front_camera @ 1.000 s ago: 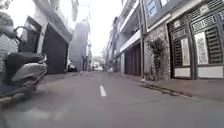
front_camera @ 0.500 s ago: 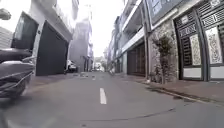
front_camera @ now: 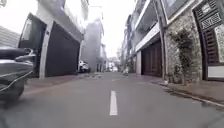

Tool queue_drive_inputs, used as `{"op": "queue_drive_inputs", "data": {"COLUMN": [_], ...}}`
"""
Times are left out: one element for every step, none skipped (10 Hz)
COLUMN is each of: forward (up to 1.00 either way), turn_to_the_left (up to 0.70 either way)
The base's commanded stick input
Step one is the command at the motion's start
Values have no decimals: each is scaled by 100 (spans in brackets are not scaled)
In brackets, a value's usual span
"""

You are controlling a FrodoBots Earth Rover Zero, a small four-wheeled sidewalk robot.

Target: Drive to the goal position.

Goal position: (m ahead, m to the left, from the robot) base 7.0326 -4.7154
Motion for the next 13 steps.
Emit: {"op": "queue_drive_inputs", "data": {"forward": [0,0,0,0,0,38,100,100,100,100,100,100,100], "turn_to_the_left": [0,0,0,0,0,0,0,0,0,0,0,0,0]}}
